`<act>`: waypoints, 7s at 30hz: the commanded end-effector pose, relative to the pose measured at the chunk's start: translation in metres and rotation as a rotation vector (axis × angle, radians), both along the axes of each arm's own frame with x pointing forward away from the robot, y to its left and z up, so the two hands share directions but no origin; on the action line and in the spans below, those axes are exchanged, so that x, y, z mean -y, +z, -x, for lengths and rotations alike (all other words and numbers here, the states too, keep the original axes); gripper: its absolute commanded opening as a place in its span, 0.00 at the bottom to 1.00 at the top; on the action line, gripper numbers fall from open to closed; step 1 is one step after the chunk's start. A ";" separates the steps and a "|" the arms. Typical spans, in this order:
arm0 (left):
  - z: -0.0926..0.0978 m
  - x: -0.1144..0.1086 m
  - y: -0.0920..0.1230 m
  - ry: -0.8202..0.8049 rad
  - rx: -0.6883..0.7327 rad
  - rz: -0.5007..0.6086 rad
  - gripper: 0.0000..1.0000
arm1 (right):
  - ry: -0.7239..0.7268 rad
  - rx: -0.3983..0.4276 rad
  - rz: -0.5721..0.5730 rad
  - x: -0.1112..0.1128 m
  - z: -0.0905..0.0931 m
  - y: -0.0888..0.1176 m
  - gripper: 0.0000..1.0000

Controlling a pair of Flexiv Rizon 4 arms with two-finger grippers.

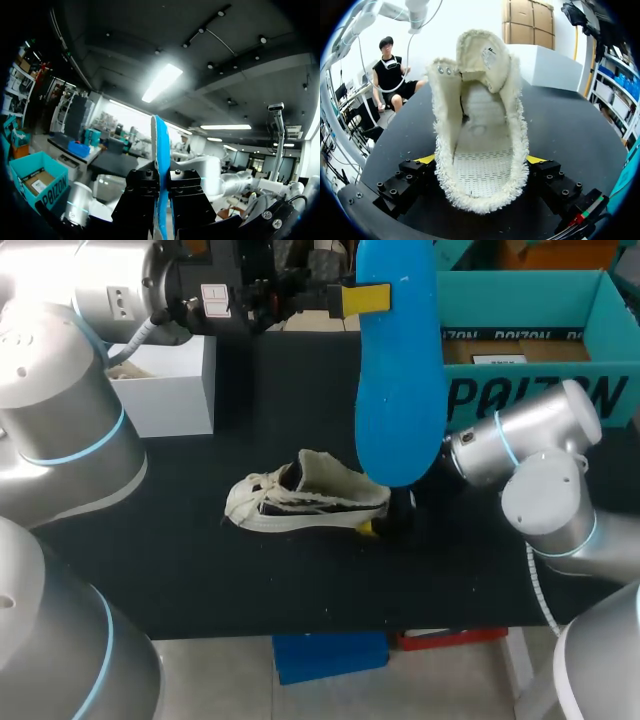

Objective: Take the shoe out of the shoebox, open the shoe tongue, remove and reinsert the insole, then place the shoe into the shoebox

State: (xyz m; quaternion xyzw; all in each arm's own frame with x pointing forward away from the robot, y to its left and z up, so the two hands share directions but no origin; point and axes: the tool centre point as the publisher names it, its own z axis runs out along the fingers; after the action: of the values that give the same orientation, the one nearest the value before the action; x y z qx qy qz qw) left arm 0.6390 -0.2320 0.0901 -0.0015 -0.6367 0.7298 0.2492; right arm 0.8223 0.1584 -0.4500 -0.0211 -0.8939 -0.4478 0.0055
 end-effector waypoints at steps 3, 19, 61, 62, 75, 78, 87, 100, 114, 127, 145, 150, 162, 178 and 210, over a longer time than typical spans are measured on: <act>0.001 0.001 -0.001 0.003 0.000 -0.001 0.00 | -0.003 -0.005 -0.004 0.001 0.003 -0.006 1.00; 0.001 0.001 -0.001 0.003 0.000 -0.001 0.00 | 0.000 -0.145 0.407 0.044 0.011 0.024 1.00; 0.001 0.001 -0.001 0.003 0.000 -0.001 0.00 | 0.022 -0.031 1.085 -0.024 -0.044 0.084 1.00; 0.001 0.001 -0.001 0.003 0.000 -0.001 0.00 | 0.021 -0.027 1.084 -0.027 -0.045 0.082 1.00; 0.001 0.001 -0.001 0.003 0.000 -0.001 0.00 | 0.035 -0.031 1.024 -0.049 -0.051 0.050 1.00; 0.001 0.001 -0.001 0.003 0.000 -0.001 0.00 | 0.028 -0.034 1.022 -0.048 -0.048 0.046 0.00; 0.001 0.001 -0.001 0.003 0.000 -0.001 0.00 | 0.045 -0.038 0.972 -0.045 -0.044 0.045 0.00; 0.001 0.001 -0.001 0.003 0.000 -0.001 0.00 | 0.045 -0.038 0.972 -0.045 -0.044 0.045 0.00; 0.001 0.001 -0.001 0.003 0.000 -0.001 0.00 | -0.353 -0.180 1.028 -0.006 -0.049 0.116 0.00; 0.001 0.001 -0.001 0.003 0.000 -0.001 0.00 | -1.318 -0.545 0.767 0.050 -0.064 0.162 0.00; 0.001 0.001 -0.001 0.003 0.000 -0.001 0.00 | -1.747 -0.627 0.779 0.031 -0.067 0.161 0.00; 0.001 0.001 -0.001 0.003 0.000 -0.001 0.00 | -1.750 -0.652 0.779 0.020 -0.064 0.149 0.00; 0.001 0.001 -0.001 0.003 0.000 -0.001 0.00 | -1.693 -0.713 0.801 -0.006 -0.056 0.096 0.00; 0.001 0.001 -0.001 0.003 0.000 -0.001 0.00 | -1.528 -0.659 0.774 -0.023 -0.056 0.072 0.00; 0.001 0.001 -0.001 0.003 0.000 -0.001 0.00 | -1.187 -0.897 0.248 -0.001 -0.038 0.155 1.00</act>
State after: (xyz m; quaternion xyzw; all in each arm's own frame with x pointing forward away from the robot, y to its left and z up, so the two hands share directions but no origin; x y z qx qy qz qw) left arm 0.6390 -0.2319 0.0901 -0.0015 -0.6367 0.7297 0.2492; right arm 0.8747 0.1877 -0.3319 -0.6993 -0.7052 -0.1118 0.0343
